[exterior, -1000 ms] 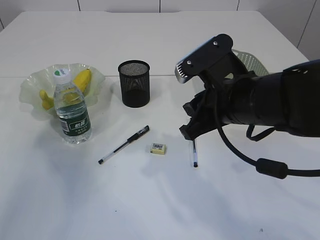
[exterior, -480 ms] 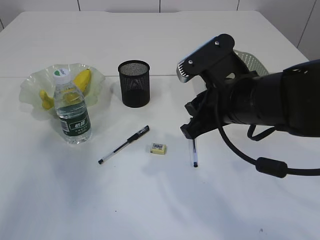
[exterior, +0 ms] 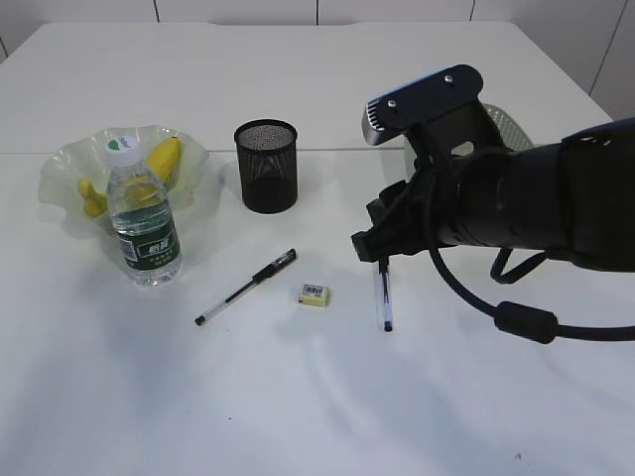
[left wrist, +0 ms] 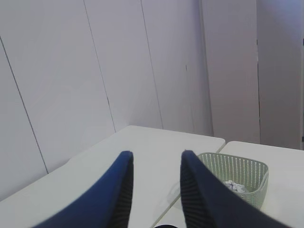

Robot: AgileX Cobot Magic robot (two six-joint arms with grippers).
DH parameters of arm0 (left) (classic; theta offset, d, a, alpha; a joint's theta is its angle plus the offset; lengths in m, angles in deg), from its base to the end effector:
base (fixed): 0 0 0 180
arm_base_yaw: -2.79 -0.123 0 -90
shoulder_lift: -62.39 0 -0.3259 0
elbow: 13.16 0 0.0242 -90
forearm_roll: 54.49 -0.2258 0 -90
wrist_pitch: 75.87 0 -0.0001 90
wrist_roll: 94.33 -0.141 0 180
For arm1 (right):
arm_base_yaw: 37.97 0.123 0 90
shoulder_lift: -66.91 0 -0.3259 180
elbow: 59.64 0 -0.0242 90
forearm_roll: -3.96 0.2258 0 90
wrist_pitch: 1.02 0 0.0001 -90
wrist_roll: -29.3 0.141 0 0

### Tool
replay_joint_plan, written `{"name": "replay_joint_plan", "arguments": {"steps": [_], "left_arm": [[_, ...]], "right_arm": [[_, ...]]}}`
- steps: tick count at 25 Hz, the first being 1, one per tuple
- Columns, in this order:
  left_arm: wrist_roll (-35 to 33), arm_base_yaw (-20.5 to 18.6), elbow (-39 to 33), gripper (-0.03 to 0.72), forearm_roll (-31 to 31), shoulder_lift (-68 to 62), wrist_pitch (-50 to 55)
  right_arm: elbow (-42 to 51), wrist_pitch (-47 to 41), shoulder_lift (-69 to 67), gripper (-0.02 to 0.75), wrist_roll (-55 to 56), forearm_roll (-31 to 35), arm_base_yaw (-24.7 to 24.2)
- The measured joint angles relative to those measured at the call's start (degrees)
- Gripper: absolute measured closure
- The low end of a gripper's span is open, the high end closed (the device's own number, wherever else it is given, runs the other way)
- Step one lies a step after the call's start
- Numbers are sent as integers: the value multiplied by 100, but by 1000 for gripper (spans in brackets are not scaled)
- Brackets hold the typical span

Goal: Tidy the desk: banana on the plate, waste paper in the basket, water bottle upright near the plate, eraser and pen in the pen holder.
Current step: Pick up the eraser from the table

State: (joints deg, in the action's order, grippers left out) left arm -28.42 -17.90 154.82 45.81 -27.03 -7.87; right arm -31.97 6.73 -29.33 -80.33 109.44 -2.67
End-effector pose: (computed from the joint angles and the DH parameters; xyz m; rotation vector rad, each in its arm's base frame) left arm 0.3066 -0.0217 0.4403 0.6966 1.3321 -0.5081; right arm 0.2957 0.1871 0.2589 -0.6700 2.0929 0.1638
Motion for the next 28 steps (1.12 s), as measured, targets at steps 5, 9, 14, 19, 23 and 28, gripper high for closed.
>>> {"name": "replay_joint_plan", "arguments": {"steps": [5,9,14,19,23,28], "left_arm": [[0,0,0,458,0,0,9],[0,0,0,457,0,0,9],[13,0,0,458,0,0,12],[191,0,0,458,0,0,12],[321,0,0,458,0,0,12],[361,0,0,458,0,0,22]], "right_arm": [[0,-125,6,509,253,0,0],[0,-428,6,509,664,0,0],[0,-507,6,509,882,0,0],[0,-635,6,509,1054,0,0],[0,-986,6,509,1100,0,0],[0,-1081,-12,509,1121,0,0]]}}
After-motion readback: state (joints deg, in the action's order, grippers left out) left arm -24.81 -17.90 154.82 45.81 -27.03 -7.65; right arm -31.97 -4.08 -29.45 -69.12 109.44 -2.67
